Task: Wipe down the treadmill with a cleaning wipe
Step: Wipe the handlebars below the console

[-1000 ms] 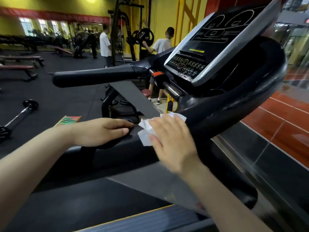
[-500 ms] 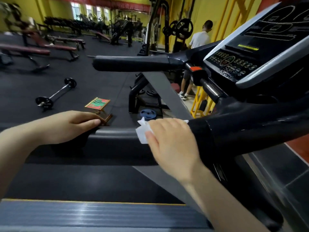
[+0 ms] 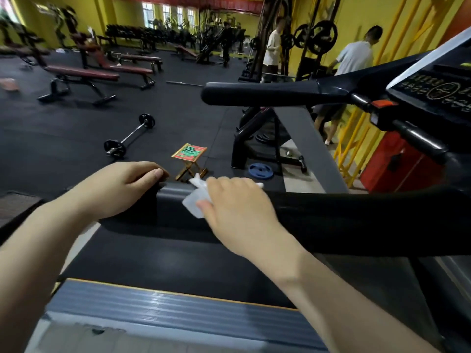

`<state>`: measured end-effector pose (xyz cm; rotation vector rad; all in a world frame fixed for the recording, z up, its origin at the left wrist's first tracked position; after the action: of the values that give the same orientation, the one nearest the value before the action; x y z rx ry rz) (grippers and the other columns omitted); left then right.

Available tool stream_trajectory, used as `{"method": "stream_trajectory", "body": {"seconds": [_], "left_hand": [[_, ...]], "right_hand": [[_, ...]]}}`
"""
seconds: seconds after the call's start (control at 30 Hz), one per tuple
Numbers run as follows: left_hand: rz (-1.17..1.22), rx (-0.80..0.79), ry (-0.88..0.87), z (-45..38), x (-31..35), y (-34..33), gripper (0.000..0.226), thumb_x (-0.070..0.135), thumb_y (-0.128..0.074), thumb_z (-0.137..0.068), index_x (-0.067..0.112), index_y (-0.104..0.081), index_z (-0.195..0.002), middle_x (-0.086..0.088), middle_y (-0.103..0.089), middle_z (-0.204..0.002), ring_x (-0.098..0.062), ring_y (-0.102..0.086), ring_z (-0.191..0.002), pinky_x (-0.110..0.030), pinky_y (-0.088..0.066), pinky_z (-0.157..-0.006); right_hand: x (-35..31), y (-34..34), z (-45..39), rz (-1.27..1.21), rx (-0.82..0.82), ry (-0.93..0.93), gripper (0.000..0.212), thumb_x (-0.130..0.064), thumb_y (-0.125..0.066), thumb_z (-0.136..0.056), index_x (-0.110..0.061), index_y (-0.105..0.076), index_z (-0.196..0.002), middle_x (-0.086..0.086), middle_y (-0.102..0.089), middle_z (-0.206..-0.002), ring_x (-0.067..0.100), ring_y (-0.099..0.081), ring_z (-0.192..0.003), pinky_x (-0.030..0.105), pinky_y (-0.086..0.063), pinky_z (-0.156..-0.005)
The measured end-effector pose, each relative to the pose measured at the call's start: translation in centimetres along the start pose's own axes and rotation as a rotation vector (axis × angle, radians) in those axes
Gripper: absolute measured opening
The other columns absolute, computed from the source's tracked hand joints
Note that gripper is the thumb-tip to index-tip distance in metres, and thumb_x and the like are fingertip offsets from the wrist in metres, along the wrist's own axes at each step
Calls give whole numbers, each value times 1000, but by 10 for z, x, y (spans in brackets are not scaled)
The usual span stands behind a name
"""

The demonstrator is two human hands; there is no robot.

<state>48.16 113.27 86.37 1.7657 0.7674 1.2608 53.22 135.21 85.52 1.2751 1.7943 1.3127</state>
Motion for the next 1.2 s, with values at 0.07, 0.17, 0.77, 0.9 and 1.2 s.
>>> {"method": "stream_trajectory", "body": {"seconds": [0.07,0.17,0.77,0.9,1.2], "left_hand": [[66,70,46,6,-25,8,28,39,-40,-103,36,-68,-103,26,-68,-98,6,-61,-96,-22,-45,-82],[477,113,149,15,-60,10,32,30,-39,-106,28,-70,-101,19,-72,-93,6,-64,-81,-12,-46,-65],[946,-55,138,32,-179,-29,59,71,-56,-78,34,-62,-122,4,-61,-135,-8,-64,-111,-30,-51,-90],[963,86,210,50,-159,-23,52,60,-43,-82,38,-59,-126,13,-61,-134,-7,-55,-126,-28,-43,-96],[683,194,-93,57,-109,-21,41,32,-43,-101,32,-46,-142,22,-42,-148,9,-31,-139,-17,-26,-115]], "right_hand": [[-43,-8,-34,11,-44,59,35,-44,-36,-102,-14,-52,-110,5,-62,-104,27,-59,-92,34,-27,-71],[-97,-22,-76,46,-48,112,42,-45,-32,-103,-12,-48,-124,7,-60,-117,28,-60,-100,35,-28,-72],[-160,-64,-99,506,-57,642,45,-19,-26,-94,-20,-67,-112,4,-63,-112,34,-53,-109,47,-36,-102],[-160,-72,-90,620,45,746,41,-18,-32,-96,-21,-71,-108,3,-65,-114,35,-51,-121,49,-29,-113],[-65,-71,-20,529,301,644,54,-5,-22,-99,-13,-35,-151,5,-31,-158,28,-28,-146,45,-20,-119]]}}
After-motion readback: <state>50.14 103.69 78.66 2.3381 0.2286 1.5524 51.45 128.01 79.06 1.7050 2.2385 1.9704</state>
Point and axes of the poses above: each hand's wrist, its own z-axis away from the middle knuckle, its own y-axis out of the back of the hand, x = y × z, the point moved 2 cm from there along -z, towards the middle knuckle
